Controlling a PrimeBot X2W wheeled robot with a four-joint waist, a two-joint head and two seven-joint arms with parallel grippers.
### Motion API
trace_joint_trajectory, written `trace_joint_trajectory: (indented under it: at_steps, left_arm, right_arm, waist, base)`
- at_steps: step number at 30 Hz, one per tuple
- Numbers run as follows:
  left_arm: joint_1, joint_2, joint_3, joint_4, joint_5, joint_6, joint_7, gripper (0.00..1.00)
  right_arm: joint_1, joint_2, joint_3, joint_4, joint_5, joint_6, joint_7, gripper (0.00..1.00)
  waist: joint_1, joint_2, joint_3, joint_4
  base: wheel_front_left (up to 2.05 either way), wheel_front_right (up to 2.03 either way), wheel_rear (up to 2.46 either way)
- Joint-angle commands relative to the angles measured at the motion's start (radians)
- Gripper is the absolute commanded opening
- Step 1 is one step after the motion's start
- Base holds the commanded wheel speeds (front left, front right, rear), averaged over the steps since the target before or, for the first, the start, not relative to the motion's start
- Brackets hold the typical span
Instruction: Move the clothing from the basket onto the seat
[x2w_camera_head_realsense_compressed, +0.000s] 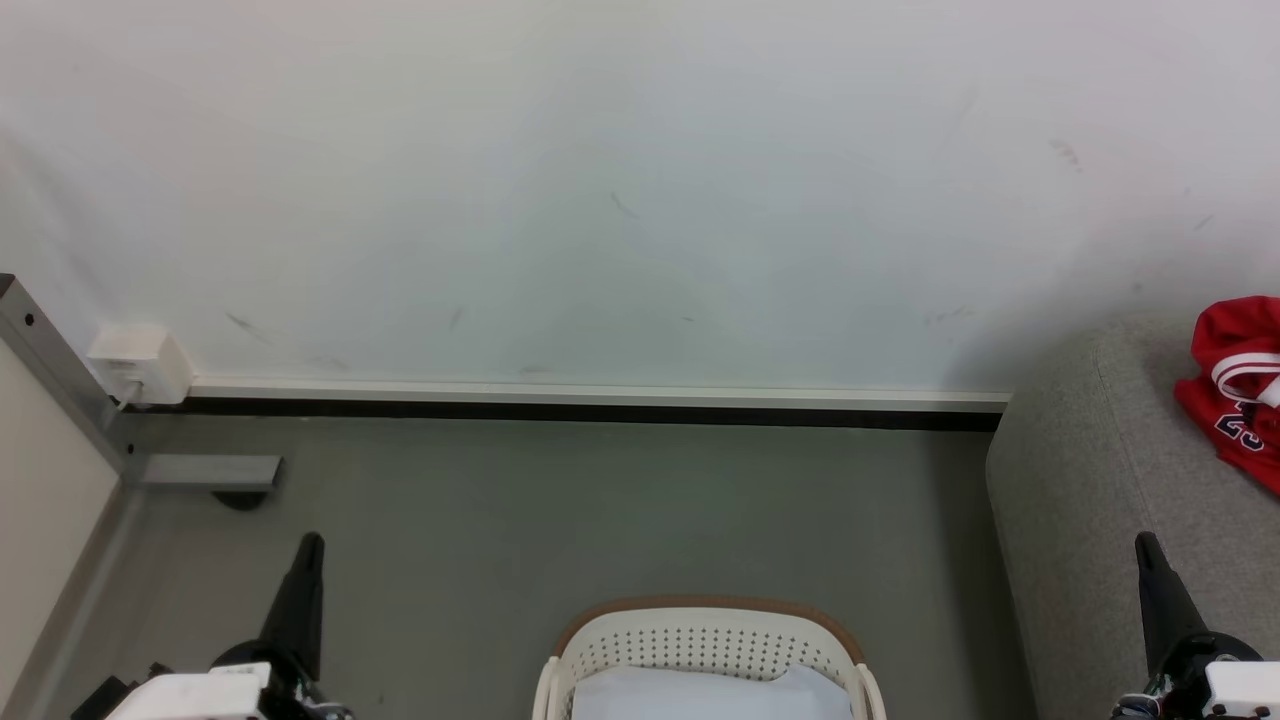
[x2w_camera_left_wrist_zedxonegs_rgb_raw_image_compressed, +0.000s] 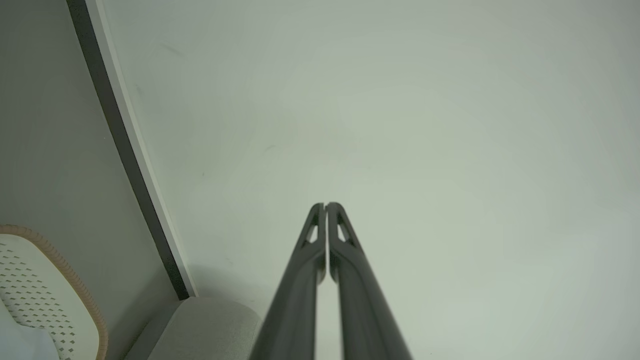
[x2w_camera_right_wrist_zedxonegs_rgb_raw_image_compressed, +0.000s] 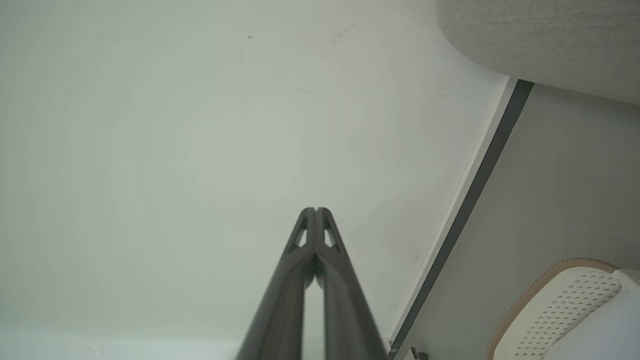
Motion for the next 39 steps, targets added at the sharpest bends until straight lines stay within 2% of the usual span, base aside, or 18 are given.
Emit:
trace_joint_trajectory:
  at_steps: [1, 39]
  left_arm:
    - [-0.007, 0.002, 0.002, -0.003, -0.013, -0.004, 0.004, 0.00]
    - [-0.007, 0.002, 0.002, -0.003, -0.014, -0.004, 0.003, 0.00]
  right_arm:
    - [-0.014, -0.001, -0.003, -0.004, 0.002, -0.002, 0.003, 0.00]
    - [-0.014, -0.001, -0.003, -0.004, 0.002, -0.002, 0.003, 0.00]
  waist:
    - [0.0000, -0.0001, 0.000, 0.000]
    - [0.0000, -0.0001, 0.000, 0.000]
  base:
    - [0.00, 0.00, 0.00]
    - [0.00, 0.00, 0.00]
